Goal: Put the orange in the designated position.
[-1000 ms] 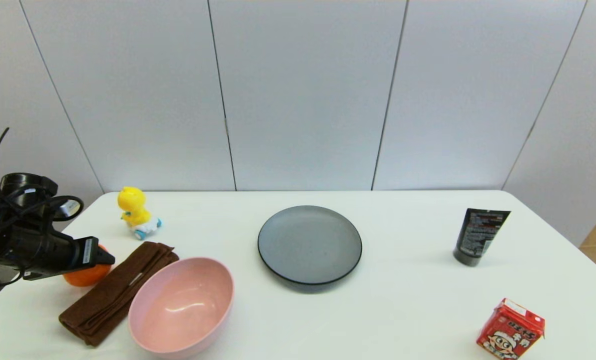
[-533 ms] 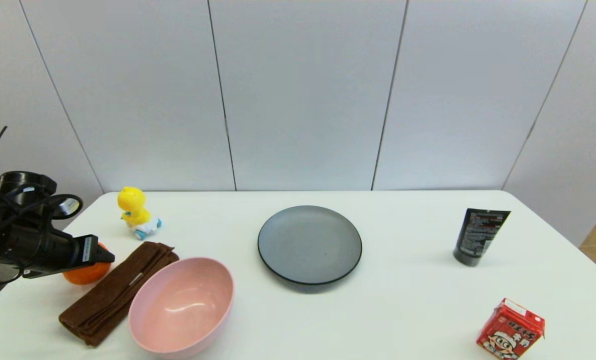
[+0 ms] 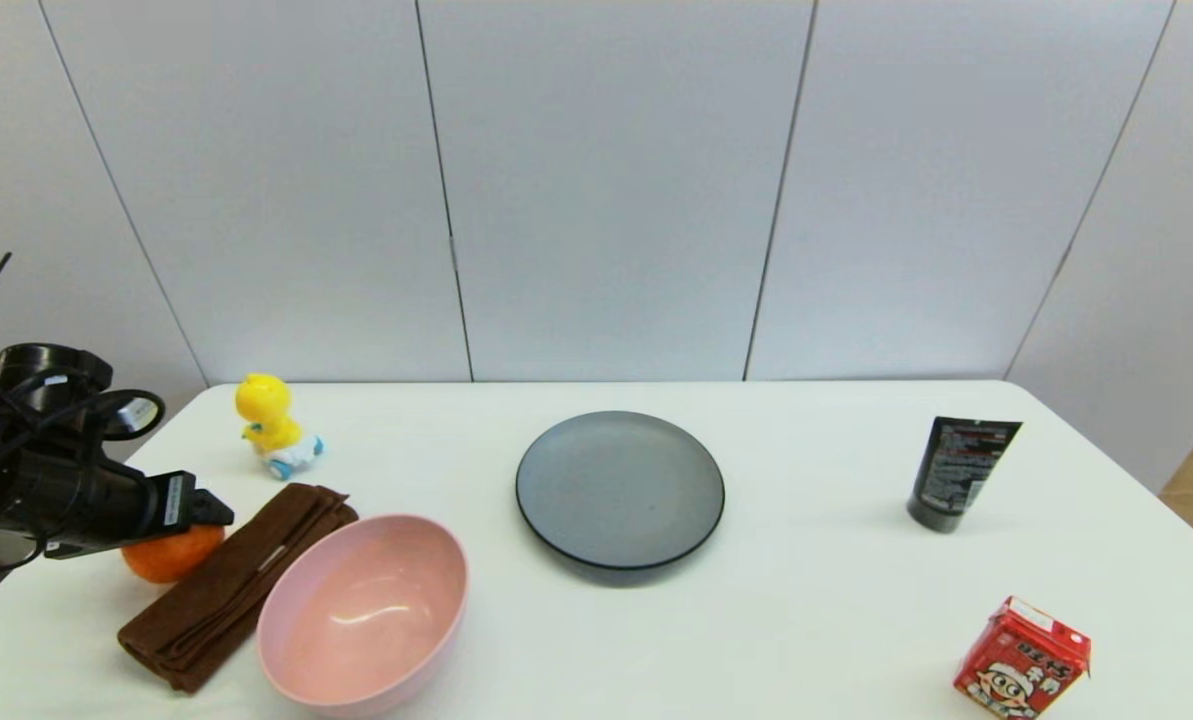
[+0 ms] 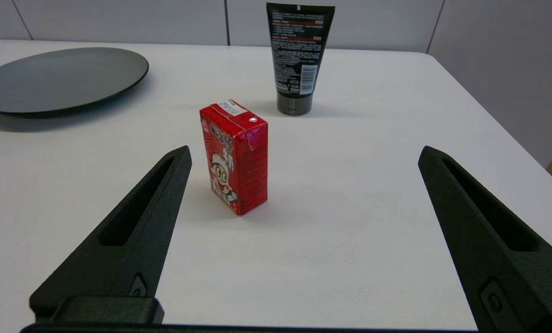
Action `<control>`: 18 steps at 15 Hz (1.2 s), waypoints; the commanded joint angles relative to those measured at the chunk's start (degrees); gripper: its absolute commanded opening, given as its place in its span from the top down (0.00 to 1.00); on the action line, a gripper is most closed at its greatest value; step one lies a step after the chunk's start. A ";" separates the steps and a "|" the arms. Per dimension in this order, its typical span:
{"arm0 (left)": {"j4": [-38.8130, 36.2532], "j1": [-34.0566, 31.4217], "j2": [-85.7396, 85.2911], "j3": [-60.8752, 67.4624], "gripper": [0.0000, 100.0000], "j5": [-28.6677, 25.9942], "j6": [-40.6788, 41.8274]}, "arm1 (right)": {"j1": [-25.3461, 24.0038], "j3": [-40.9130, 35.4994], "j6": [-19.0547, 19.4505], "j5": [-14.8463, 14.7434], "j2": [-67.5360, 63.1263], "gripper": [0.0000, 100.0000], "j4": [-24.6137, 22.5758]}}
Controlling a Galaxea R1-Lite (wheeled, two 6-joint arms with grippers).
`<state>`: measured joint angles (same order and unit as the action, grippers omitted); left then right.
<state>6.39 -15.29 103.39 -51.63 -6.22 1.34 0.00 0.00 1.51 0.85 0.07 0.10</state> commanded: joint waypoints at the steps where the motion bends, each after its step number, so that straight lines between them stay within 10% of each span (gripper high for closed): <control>1: -0.06 -0.01 0.15 0.12 0.00 -0.02 -0.02 | 0.00 0.00 0.07 0.03 -0.07 0.00 -0.01; 18: -0.94 0.26 -10.31 0.12 0.00 -2.31 -1.08 | 0.00 0.00 0.07 0.03 -0.07 0.00 -0.01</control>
<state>5.38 -15.09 96.57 -51.40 -7.46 0.24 0.00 0.00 1.56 0.85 0.07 0.10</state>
